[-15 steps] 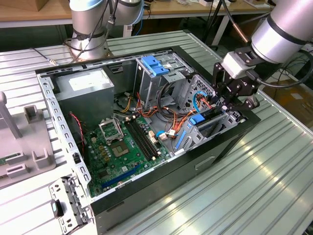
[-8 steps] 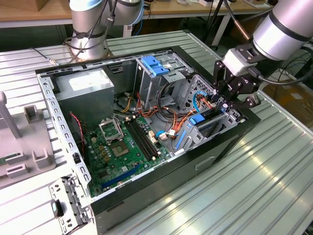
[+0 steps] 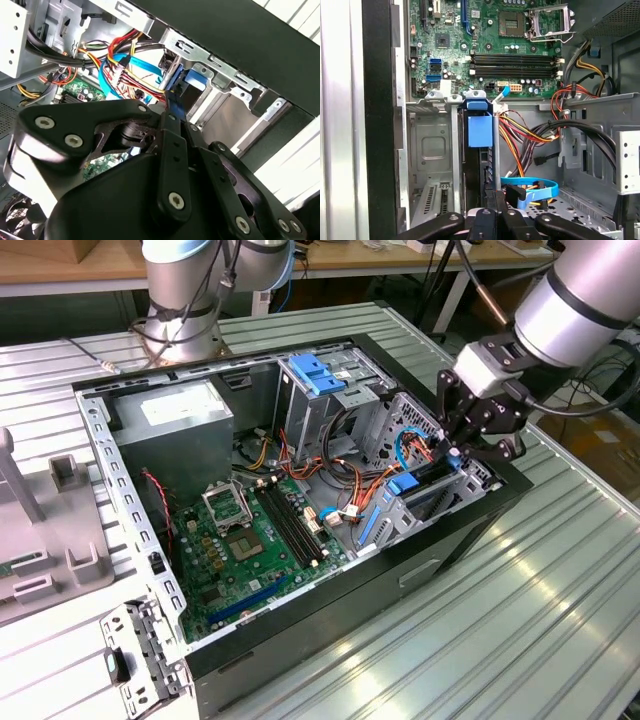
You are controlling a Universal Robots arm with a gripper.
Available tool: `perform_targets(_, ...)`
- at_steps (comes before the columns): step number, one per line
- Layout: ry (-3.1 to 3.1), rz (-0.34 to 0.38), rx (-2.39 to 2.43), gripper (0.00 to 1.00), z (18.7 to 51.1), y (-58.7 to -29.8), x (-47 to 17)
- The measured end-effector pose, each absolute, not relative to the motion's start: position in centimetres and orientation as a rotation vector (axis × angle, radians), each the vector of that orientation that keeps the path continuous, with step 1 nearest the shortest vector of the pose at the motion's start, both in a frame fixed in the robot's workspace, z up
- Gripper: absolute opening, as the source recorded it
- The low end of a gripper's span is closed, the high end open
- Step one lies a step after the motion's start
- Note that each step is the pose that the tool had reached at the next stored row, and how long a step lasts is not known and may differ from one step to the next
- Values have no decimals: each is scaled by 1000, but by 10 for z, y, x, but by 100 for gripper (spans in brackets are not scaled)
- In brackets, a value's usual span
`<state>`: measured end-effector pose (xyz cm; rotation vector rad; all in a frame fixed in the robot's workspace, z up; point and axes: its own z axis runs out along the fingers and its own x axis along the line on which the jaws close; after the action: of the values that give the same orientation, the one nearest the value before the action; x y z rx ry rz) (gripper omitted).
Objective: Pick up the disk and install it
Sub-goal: 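Insert the first disk wire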
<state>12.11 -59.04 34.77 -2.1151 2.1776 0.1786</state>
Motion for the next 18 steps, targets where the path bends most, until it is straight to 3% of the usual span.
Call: perform_targets(18,2178,182,-2115,11,351,-595,124)
